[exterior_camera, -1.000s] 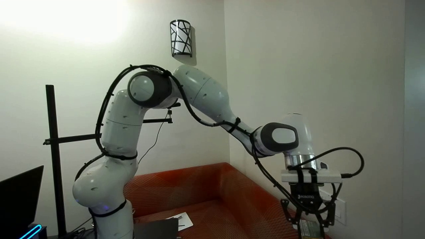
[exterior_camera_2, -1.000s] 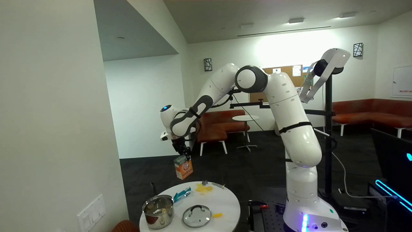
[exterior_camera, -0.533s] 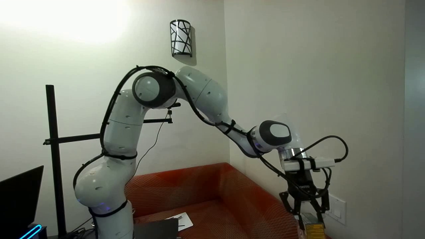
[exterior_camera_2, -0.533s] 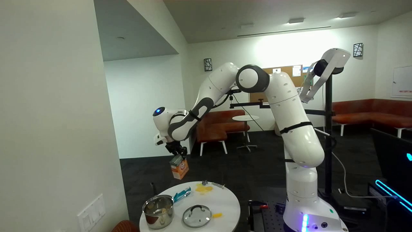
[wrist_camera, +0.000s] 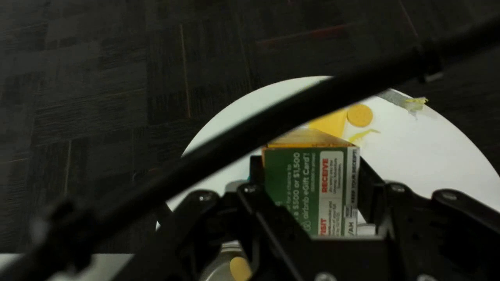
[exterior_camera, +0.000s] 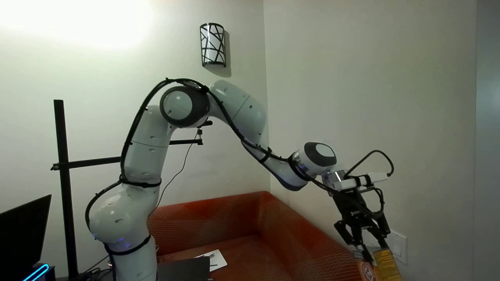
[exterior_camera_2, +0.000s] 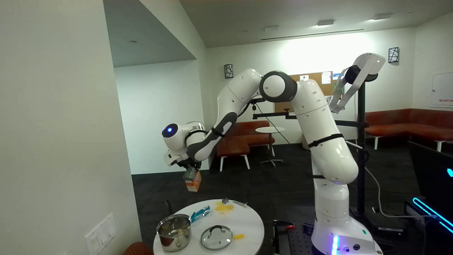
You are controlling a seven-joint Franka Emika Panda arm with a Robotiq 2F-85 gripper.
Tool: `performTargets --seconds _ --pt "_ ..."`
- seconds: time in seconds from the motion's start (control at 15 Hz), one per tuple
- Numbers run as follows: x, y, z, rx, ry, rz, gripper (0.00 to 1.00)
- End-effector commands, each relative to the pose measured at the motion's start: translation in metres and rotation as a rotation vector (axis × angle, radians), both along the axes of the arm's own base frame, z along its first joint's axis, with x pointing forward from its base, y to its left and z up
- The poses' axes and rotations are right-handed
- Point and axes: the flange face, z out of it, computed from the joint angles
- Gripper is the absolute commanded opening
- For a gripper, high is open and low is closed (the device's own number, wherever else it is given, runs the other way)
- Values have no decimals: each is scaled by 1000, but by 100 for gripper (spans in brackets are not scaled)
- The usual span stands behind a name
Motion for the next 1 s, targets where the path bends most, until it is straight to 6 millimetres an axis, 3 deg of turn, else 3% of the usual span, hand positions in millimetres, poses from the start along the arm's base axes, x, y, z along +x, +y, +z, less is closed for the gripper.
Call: performTargets --seconds 0.0,0.93 --pt "0 13 10 -85 -21 124 30" --pt "-12 55 -22 -345 -139 486 30"
